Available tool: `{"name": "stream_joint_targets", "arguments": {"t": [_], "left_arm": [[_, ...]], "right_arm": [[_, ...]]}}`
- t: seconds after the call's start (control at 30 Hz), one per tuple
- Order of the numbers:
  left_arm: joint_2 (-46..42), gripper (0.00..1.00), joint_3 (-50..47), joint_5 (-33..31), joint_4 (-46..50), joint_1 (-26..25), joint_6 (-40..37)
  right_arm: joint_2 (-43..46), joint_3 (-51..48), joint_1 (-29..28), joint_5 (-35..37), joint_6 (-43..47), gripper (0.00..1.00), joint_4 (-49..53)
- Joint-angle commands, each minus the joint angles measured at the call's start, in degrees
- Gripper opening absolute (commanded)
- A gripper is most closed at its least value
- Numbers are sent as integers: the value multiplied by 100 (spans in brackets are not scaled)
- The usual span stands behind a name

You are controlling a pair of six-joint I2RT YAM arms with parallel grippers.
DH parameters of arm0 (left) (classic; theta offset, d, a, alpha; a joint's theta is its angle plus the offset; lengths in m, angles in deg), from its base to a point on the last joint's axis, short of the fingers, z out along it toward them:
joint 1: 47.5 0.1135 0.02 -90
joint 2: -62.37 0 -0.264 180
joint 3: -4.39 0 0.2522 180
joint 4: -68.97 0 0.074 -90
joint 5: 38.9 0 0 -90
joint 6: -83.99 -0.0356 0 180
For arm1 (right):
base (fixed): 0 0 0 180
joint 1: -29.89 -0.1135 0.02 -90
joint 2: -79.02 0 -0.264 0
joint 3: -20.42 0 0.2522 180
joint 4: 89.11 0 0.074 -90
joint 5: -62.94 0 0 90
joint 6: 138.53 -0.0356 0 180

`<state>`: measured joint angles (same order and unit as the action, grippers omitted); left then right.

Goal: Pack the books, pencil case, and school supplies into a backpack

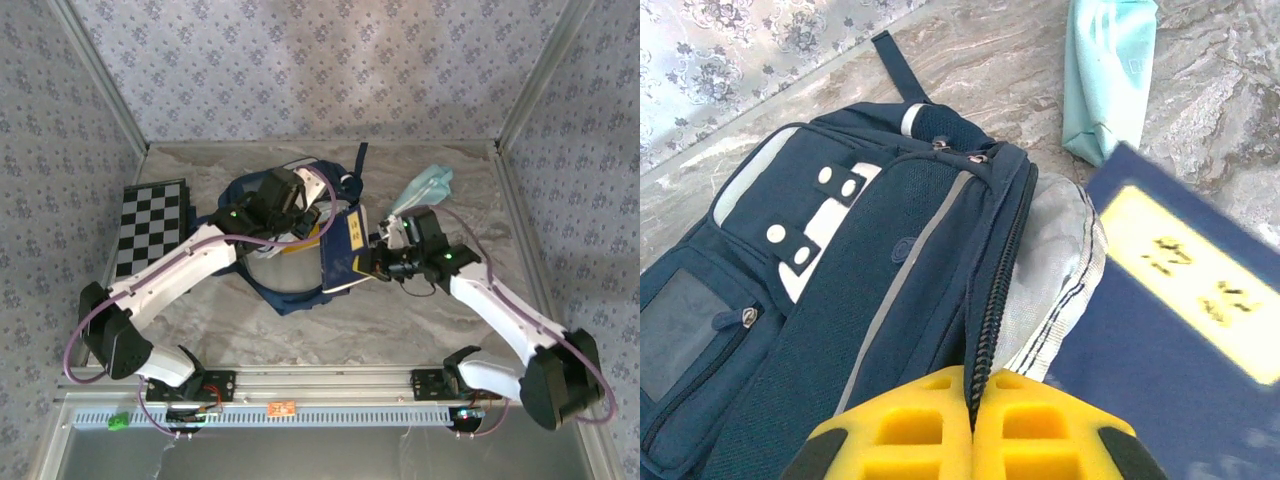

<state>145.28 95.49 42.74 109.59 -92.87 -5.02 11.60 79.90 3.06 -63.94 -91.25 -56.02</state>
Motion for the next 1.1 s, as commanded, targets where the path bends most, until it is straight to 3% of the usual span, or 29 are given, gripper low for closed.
{"name": "stream_joint_targets", "arguments": {"t": [0.0,0.1,0.23,0.53,0.67,0.77,0.9,1.07], "left_arm": [[-276,0,537,19,-477,42,-134],[-306,0,622,-76,-476,86,-176],[-457,0,596,185,-603,247,13],[-522,0,488,677,-788,364,176],[-533,0,431,882,-840,473,296],[-526,0,429,889,-832,498,279],[-507,0,434,879,-769,557,261],[-499,0,311,906,-817,612,263]], "right_arm": [[-548,306,-292,330,-324,0,-1345],[-1161,740,-603,777,-13,0,-1164],[-1698,577,-654,726,-473,1,-2244],[-3022,1395,-769,949,-722,4,-2962],[-3509,1714,-752,987,-723,13,-2923],[-3647,1787,-723,1139,-665,32,-2739],[-3348,1686,-752,1651,-402,49,-2022],[-2657,1483,-930,2315,-80,57,-1103]]}}
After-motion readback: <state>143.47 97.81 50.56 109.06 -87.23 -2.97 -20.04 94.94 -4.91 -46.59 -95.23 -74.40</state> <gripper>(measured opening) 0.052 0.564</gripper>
